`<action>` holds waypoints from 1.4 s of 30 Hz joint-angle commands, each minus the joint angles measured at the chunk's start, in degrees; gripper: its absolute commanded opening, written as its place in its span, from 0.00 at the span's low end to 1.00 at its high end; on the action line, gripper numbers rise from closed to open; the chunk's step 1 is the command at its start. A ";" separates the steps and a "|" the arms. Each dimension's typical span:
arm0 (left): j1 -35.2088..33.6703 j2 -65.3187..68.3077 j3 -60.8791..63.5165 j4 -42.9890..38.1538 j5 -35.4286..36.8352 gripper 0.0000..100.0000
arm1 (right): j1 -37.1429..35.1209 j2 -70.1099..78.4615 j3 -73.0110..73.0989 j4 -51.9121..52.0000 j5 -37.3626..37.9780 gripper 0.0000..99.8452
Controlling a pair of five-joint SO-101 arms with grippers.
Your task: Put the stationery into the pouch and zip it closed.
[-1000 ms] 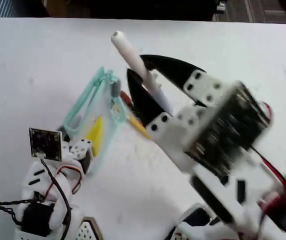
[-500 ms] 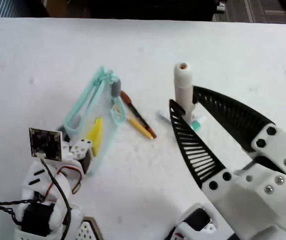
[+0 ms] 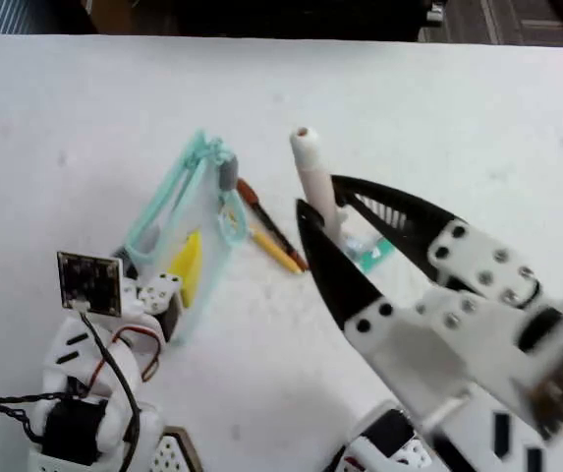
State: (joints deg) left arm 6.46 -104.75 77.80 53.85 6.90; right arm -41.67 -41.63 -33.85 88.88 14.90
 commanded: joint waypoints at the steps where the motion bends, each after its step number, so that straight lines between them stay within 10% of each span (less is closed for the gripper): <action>1: 0.75 -0.22 -0.53 -1.58 -0.18 0.20 | 0.13 -1.36 4.75 -5.23 0.00 0.02; 18: 0.75 -0.22 -0.53 -1.58 -0.35 0.20 | -0.22 -4.18 33.23 -32.75 0.00 0.02; 28: 0.75 -0.22 -0.53 -1.58 -0.18 0.20 | -3.82 -3.65 53.89 -78.55 0.09 0.02; 42: 0.66 -0.22 -0.53 -1.49 -0.09 0.22 | -12.35 -4.18 63.74 -81.27 -0.09 0.02</action>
State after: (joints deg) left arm 6.46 -104.75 77.80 53.85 6.90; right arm -53.89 -44.88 29.45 8.70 14.81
